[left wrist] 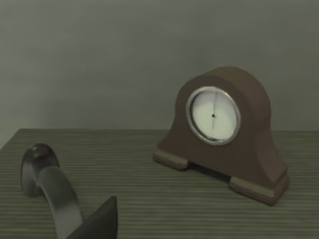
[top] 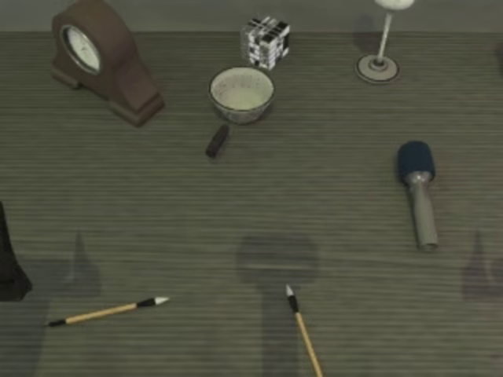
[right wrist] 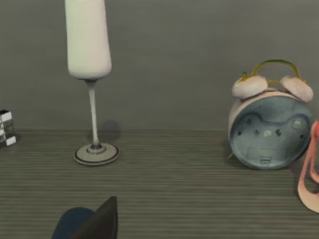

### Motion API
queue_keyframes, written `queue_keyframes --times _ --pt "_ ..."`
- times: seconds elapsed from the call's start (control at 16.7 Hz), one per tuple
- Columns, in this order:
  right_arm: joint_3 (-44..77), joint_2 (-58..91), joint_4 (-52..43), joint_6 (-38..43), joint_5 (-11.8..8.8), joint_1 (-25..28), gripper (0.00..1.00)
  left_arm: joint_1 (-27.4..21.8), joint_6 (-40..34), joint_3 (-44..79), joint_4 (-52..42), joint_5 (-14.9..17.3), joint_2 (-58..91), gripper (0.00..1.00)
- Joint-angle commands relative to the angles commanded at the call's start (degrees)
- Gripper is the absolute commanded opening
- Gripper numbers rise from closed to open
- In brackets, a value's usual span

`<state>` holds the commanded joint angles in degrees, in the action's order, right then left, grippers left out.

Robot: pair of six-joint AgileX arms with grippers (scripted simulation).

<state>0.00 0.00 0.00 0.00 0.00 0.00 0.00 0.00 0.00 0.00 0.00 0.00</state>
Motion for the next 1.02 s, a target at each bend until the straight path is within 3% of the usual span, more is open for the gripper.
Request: queue_keyframes --times 0.24,0.48,1.02 --pt "1.71 1.77 -1.19 0.46 -0.06 0.45 1.0 0.0 0.0 0.0 0.0 0.0 0.0 1.0" --pt "11.16 12.63 -7.75 2.99 -0.1 2.65 1.0 0.0 0.0 0.0 0.0 0.0 0.0 1.0" --pt "44.73 62.87 -32.99 12.03 0.06 10.55 1.0 0.0 0.0 0.0 0.0 0.0 0.0 1.0"
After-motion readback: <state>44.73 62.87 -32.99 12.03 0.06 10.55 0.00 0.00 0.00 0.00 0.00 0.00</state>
